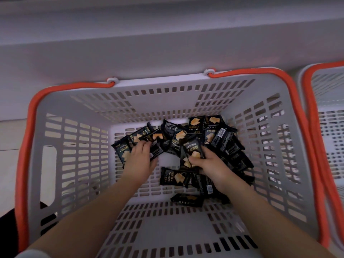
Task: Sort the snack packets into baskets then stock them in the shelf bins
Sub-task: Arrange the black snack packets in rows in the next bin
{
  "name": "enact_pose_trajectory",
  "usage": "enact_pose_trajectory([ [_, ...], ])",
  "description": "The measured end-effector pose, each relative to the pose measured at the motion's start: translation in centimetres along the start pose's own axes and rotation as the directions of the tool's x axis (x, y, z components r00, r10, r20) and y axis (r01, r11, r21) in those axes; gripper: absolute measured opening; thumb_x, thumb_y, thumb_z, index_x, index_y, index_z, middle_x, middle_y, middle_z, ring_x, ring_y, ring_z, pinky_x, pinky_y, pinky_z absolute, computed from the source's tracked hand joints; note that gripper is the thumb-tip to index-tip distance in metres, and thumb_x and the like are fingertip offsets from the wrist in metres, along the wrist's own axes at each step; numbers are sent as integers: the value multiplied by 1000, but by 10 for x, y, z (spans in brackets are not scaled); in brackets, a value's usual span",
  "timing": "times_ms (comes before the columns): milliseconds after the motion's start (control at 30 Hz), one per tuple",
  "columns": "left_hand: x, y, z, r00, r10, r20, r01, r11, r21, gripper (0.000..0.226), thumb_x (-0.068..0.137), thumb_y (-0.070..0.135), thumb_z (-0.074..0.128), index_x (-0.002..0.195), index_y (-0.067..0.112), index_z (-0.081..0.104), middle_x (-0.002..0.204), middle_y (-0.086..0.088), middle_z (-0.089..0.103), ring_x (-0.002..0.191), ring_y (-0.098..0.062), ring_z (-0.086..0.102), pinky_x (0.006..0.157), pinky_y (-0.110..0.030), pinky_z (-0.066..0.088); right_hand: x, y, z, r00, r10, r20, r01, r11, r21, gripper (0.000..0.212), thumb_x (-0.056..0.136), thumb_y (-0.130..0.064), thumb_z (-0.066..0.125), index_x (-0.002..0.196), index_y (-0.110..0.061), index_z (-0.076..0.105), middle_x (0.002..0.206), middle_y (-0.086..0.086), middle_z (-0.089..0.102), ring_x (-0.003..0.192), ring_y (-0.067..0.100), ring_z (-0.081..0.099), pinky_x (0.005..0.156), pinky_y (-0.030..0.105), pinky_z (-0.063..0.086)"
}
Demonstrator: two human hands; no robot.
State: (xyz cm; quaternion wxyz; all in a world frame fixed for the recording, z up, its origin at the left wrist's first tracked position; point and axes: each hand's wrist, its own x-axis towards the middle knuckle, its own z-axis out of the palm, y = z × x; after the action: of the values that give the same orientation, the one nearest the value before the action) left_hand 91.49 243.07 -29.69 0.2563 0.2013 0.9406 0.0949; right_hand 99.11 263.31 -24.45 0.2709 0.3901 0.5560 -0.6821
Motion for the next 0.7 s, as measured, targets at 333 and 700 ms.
enact_pose_trajectory([
  [333,5,25,5,989,-67,135,84,989,-121,55,91,42,52,135,13,39,128,-4,52,114,-20,52,95,-31,42,-18,-3,-14,999,41,7,-40,914,404,21,96,-13,48,114,-18,57,100,1,67,94,19,63,80,34,51],
  [700,-9,82,-122,871,77,485,474,-390,-790,33,93,28,38,100,6,62,76,-11,70,60,-19,64,60,-27,49,-104,-77,-38,958,-287,-23,283,954,-97,47,87,-1,57,125,-28,53,119,-4,63,103,15,62,84,27,52],
])
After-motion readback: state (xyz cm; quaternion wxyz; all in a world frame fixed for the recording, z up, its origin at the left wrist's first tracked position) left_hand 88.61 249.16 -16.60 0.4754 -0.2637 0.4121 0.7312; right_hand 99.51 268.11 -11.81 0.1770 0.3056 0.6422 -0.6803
